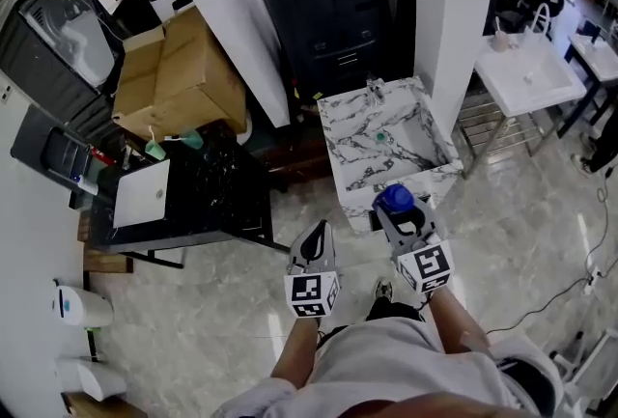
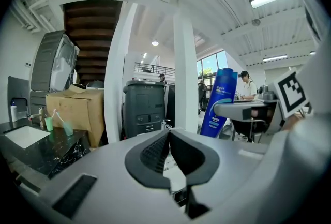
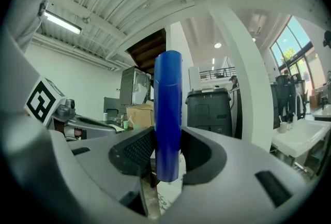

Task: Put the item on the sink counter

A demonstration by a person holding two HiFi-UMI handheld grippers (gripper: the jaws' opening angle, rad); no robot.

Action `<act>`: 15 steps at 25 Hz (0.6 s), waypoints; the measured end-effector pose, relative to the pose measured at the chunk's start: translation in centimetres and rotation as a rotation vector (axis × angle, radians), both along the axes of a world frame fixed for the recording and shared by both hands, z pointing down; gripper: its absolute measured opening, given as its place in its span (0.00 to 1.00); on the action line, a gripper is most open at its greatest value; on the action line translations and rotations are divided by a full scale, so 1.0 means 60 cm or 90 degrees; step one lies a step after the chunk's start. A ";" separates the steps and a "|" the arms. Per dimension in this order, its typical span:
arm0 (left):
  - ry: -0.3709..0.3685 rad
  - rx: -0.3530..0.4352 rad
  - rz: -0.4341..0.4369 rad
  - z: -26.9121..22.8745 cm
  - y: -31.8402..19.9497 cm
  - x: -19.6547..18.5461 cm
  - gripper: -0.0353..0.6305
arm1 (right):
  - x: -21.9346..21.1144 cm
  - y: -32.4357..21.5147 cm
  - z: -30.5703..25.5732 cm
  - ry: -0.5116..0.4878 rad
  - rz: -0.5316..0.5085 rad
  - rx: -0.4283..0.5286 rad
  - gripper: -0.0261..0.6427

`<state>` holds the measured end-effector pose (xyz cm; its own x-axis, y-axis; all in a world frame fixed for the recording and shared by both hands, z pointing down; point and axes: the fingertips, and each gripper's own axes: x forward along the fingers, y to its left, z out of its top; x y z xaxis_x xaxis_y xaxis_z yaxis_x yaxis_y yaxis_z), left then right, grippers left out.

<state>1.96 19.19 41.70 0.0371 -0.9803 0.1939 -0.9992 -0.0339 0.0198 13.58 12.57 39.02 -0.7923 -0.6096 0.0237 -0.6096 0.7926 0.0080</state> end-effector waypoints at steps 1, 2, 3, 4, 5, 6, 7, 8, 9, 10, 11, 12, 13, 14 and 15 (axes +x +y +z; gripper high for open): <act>0.000 -0.003 0.000 0.003 -0.011 -0.001 0.07 | -0.001 -0.011 0.006 0.000 -0.002 -0.004 0.27; 0.001 -0.006 0.000 0.007 -0.021 0.000 0.07 | -0.001 -0.022 0.012 0.001 -0.003 -0.008 0.27; 0.001 -0.010 0.001 0.011 -0.030 0.001 0.07 | -0.001 -0.031 0.018 0.002 -0.005 -0.013 0.27; 0.002 -0.015 0.003 0.016 -0.038 0.003 0.07 | -0.002 -0.041 0.024 0.004 -0.005 -0.018 0.27; 0.002 -0.021 0.007 0.022 -0.046 0.005 0.07 | -0.002 -0.050 0.030 0.005 -0.003 -0.023 0.27; 0.002 -0.027 0.012 0.027 -0.053 0.006 0.07 | -0.002 -0.058 0.034 0.005 0.000 -0.028 0.27; 0.001 -0.032 0.017 0.030 -0.059 0.006 0.07 | -0.003 -0.065 0.037 0.005 0.004 -0.032 0.27; 0.001 -0.035 0.022 0.032 -0.067 0.004 0.07 | -0.004 -0.072 0.039 0.004 0.008 -0.035 0.27; 0.000 -0.036 0.026 0.033 -0.075 0.002 0.07 | -0.005 -0.078 0.040 0.003 0.012 -0.037 0.27; 0.000 -0.035 0.029 0.033 -0.083 0.000 0.07 | -0.006 -0.084 0.042 0.003 0.016 -0.037 0.27; 0.001 -0.035 0.033 0.035 -0.092 -0.002 0.07 | -0.007 -0.090 0.045 0.005 0.020 -0.038 0.27; 0.002 -0.035 0.038 0.038 -0.100 -0.005 0.07 | -0.009 -0.095 0.048 0.006 0.024 -0.039 0.27; 0.004 -0.035 0.043 0.040 -0.107 -0.008 0.07 | -0.012 -0.099 0.052 0.008 0.028 -0.040 0.27; 0.007 -0.034 0.048 0.042 -0.114 -0.011 0.07 | -0.016 -0.102 0.054 0.010 0.031 -0.041 0.27; 0.011 -0.033 0.054 0.044 -0.123 -0.016 0.07 | -0.021 -0.107 0.056 0.012 0.033 -0.041 0.27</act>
